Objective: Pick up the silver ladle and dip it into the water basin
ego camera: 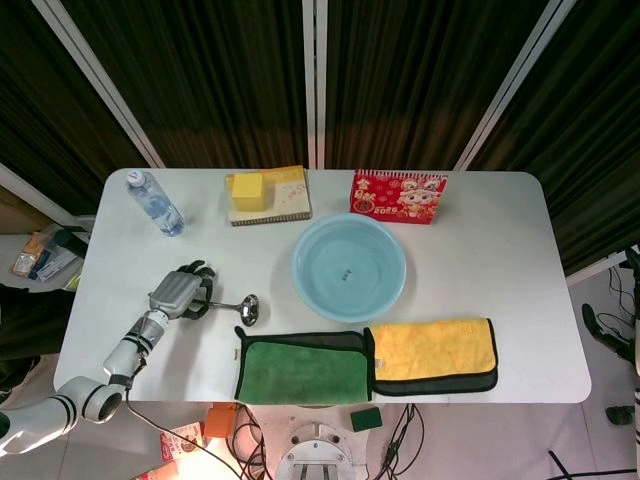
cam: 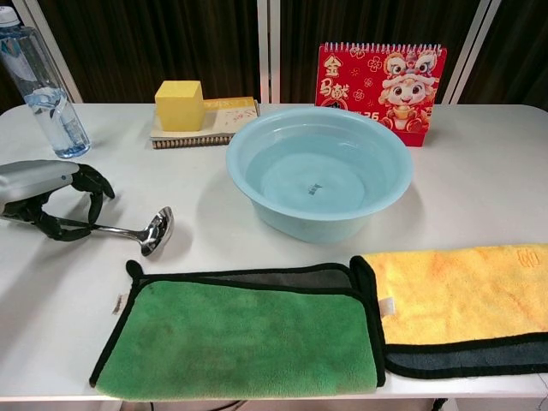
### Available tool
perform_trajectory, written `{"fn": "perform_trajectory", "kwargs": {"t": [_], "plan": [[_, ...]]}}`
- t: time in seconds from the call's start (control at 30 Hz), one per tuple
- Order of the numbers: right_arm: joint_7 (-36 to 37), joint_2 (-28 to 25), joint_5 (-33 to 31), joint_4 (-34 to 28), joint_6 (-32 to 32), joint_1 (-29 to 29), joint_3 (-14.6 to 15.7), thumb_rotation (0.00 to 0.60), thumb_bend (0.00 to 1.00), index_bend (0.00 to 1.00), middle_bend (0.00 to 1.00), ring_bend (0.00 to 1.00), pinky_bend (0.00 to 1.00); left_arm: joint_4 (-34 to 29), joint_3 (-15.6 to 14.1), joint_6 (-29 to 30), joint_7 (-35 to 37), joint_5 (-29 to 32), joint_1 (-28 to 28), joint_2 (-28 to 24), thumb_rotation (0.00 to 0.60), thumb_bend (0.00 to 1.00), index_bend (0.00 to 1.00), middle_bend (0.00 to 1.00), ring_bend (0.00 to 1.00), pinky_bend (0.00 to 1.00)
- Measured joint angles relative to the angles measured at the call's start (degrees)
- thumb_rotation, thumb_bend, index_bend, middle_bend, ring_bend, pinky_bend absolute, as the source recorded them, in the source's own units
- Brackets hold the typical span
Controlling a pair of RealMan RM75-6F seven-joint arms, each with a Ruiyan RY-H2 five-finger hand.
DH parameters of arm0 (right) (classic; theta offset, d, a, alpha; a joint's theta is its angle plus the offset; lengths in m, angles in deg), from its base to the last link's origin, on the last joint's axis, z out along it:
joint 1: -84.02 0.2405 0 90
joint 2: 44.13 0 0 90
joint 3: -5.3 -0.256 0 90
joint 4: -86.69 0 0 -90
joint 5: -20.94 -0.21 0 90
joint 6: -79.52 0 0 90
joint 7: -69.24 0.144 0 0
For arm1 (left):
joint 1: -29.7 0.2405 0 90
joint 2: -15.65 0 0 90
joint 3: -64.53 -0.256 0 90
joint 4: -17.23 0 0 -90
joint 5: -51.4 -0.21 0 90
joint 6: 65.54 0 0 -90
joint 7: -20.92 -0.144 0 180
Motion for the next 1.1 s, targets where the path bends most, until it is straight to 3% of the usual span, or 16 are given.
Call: {"fn": "perform_trajectory", "kwargs": {"t": [0.13, 0.33, 0.5, 0.67, 0.87, 1.1], "plan": [[0.2, -0.1, -0.1, 0.1, 0.0, 0.0, 0.0, 0.600, 0.29, 0.00, 0.00, 0.00, 0.00, -1.4, 0.2, 2.0, 3.4, -1.6, 0.2, -0.8, 0.600, 0.36, 0.75, 0.45, 0.23, 0.30], [0.4, 0.1, 0.1, 0.4, -0.1, 0.0, 0.2, 0.600, 0.29, 0.00, 0.00, 0.00, 0.00, -3.3, -0.3, 4.1, 6.9, -4.4, 0.0, -3.1, 0.600, 0.37, 0.78, 0.53, 0.33, 0.36], [0.6, 0.0, 0.1, 0.5, 0.0, 0.0, 0.2, 0.600, 0.29, 0.00, 0.00, 0.00, 0.00, -4.2, -0.5, 3.7, 9.1, -4.5, -0.1, -4.0, 0.600, 0.37, 0.79, 0.61, 0.50, 0.49], [0.7, -0.2, 0.1, 0.4, 0.1, -0.1, 0.2, 0.600, 0.29, 0.00, 0.00, 0.00, 0.00, -4.9, -0.6, 3.6, 11.3, -4.9, -0.3, -4.9, 0.600, 0.37, 0.79, 0.64, 0.61, 0.63], [0.8, -0.1, 0.2, 0.3, 0.1, -0.1, 0.2, 0.600, 0.29, 0.00, 0.00, 0.00, 0.00, -5.8, -0.6, 4.0, 13.2, -5.6, -0.7, -6.0, 0.600, 0.37, 0.79, 0.65, 0.68, 0.66], [0.9, -0.2, 0.3, 0.3, -0.1, 0.0, 0.3, 0.600, 0.29, 0.00, 0.00, 0.00, 0.00, -7.1, -0.8, 4.2, 14.5, -5.9, -0.8, -7.1, 0.600, 0.37, 0.79, 0.68, 0.74, 0.76]]}}
